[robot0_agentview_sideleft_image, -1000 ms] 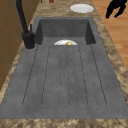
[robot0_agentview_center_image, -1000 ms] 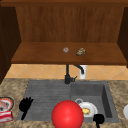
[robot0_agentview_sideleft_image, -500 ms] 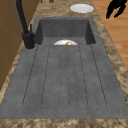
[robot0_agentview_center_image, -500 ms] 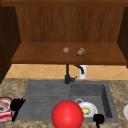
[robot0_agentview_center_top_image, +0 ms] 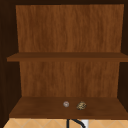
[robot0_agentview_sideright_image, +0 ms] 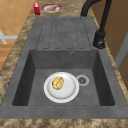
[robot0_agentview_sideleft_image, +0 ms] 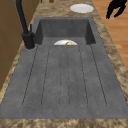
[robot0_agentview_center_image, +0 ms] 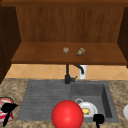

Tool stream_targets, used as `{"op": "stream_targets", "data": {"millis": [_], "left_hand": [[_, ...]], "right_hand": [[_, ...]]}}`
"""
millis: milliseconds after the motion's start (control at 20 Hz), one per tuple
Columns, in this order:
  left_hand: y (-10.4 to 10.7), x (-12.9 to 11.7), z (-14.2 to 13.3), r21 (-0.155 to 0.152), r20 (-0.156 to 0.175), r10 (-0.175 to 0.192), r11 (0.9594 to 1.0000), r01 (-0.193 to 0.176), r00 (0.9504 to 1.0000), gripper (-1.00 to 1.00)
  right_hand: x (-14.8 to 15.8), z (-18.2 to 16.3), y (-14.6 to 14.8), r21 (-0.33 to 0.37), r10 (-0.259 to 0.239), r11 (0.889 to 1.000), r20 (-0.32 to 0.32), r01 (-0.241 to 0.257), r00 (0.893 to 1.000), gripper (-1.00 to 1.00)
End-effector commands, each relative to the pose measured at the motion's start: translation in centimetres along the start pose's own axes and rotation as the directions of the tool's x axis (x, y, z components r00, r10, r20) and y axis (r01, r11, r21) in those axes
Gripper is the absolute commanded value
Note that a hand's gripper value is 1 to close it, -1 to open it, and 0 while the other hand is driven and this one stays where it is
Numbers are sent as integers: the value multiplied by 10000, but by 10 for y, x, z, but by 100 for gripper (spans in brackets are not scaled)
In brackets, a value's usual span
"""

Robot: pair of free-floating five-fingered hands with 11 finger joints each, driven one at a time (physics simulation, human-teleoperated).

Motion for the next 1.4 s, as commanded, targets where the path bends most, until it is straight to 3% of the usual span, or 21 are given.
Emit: {"op": "stream_targets", "data": {"millis": [0,200,400,500,650,800,950,1000,1350], "left_hand": [[-2,0,18,370,240,1050,9937,-1058,9942,-100],[-2,-5,38,414,415,1637,9854,-1654,9856,-100],[-3,-18,55,645,602,1831,9803,-1869,9812,-100],[-3,-29,62,775,729,1798,9796,-1853,9810,-100],[0,-48,65,771,499,1740,9811,-1775,9835,-100],[-4,-67,70,904,474,1540,9833,-1577,9869,-100],[-13,-84,68,882,436,1530,9838,-1564,9873,-100],[-16,-89,67,862,488,1606,9826,-1643,9858,-100],[-39,-99,79,694,869,2633,9605,-2695,9608,-100]], "right_hand": [[0,0,0,0,0,10000,0,0,10000,0],[0,0,0,-1,-1,10000,0,1,10000,0],[0,0,0,-1,-2,10000,-1,2,10000,0],[0,0,0,-1,-2,10000,-1,2,10000,0],[0,0,0,-1,-2,10000,-1,2,10000,0],[0,0,0,-1,-3,10000,-1,3,10000,0],[0,0,0,-1,-3,10000,-1,3,10000,0],[0,0,0,-1,-3,10000,-1,3,10000,0],[0,0,0,-1,-3,10000,-1,3,10000,0]]}}
